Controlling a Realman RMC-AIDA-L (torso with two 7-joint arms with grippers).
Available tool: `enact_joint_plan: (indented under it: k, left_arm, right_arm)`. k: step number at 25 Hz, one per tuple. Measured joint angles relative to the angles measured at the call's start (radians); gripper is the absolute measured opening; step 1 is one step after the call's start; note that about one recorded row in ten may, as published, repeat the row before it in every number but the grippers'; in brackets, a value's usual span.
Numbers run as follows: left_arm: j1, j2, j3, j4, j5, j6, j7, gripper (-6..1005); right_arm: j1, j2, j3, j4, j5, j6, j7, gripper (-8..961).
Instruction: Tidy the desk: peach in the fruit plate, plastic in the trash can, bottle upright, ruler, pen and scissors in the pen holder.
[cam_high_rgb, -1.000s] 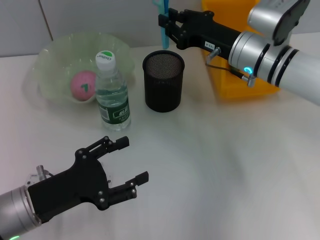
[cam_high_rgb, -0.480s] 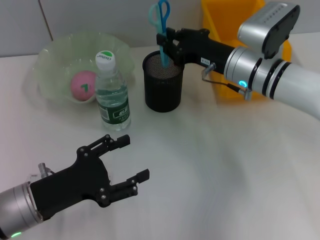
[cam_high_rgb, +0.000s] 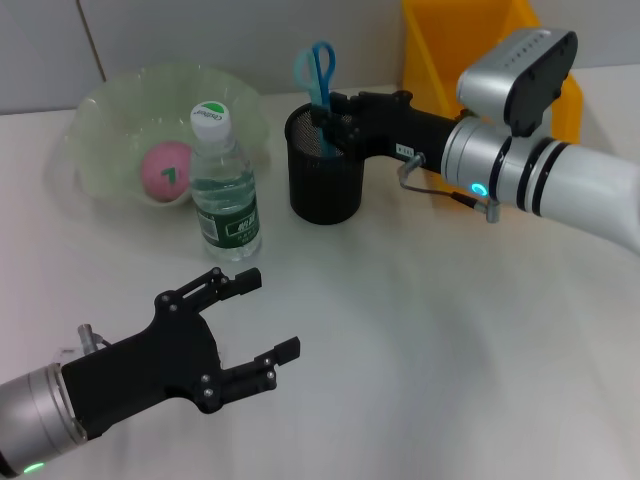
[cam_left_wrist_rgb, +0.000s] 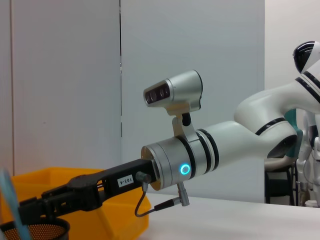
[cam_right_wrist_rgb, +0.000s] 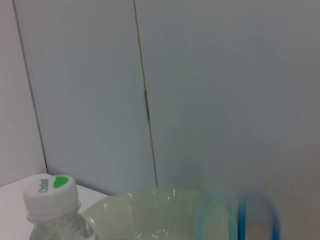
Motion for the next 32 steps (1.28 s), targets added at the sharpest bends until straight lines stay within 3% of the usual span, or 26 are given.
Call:
enact_joint_plan:
  k: [7, 11, 13, 14, 15, 20, 22, 23, 25, 27, 28, 29, 31, 32]
  left_arm:
    - [0.009, 0.001, 0.000, 0.000, 0.000, 0.009, -0.001, 817]
    - [0.016, 0.002, 0.001, 0.000, 0.000, 0.014, 0.000, 816]
    - [0.031, 0.007, 0.001, 0.008, 0.000, 0.041, -0.001, 816]
    - [0.034, 0.009, 0.000, 0.010, 0.000, 0.066, -0.004, 816]
    - [0.034, 0.009, 0.000, 0.010, 0.000, 0.066, -0.004, 816]
    - [0.043, 0.036, -0.008, 0.055, 0.008, 0.128, -0.048, 817]
    - [0.043, 0.046, -0.010, 0.093, 0.044, 0.112, -0.089, 817]
    - [0.041, 0.053, -0.028, 0.170, 0.125, 0.074, -0.157, 818]
    - [0.041, 0.054, -0.035, 0.201, 0.155, 0.059, -0.181, 818]
    - [0.043, 0.055, -0.056, 0.325, 0.262, 0.014, -0.283, 816]
    - [0.046, 0.048, -0.074, 0.441, 0.370, -0.008, -0.380, 816]
    - [0.046, 0.048, -0.074, 0.441, 0.370, -0.008, -0.380, 815]
    - [0.048, 0.035, -0.089, 0.550, 0.477, -0.014, -0.463, 815]
    - [0.048, 0.027, -0.094, 0.596, 0.519, -0.015, -0.491, 814]
  right_arm:
    - [-0.025, 0.001, -0.005, -0.007, -0.001, -0.048, 0.000, 336]
    - [-0.081, -0.001, -0.001, -0.057, 0.000, -0.151, 0.005, 487]
    - [-0.153, -0.003, 0.006, -0.144, 0.001, -0.240, 0.016, 562]
    - [-0.153, -0.003, 0.006, -0.144, 0.001, -0.240, 0.016, 657]
    - [-0.200, -0.005, 0.013, -0.197, 0.003, -0.293, 0.023, 752]
    - [-0.270, -0.012, 0.044, -0.271, 0.003, -0.364, 0.081, 780]
    - [-0.304, -0.025, 0.047, -0.303, -0.012, -0.402, 0.148, 791]
    - [-0.348, -0.046, 0.052, -0.339, -0.039, -0.459, 0.223, 796]
    - [-0.370, -0.056, 0.061, -0.354, -0.057, -0.498, 0.248, 807]
    - [-0.409, -0.073, 0.096, -0.372, -0.102, -0.581, 0.280, 813]
    - [-0.444, -0.084, 0.169, -0.384, -0.180, -0.674, 0.294, 813]
    - [-0.444, -0.084, 0.169, -0.384, -0.180, -0.674, 0.294, 813]
    - [-0.481, -0.087, 0.321, -0.400, -0.335, -0.785, 0.299, 812]
    - [-0.481, -0.087, 0.321, -0.400, -0.335, -0.785, 0.299, 812]
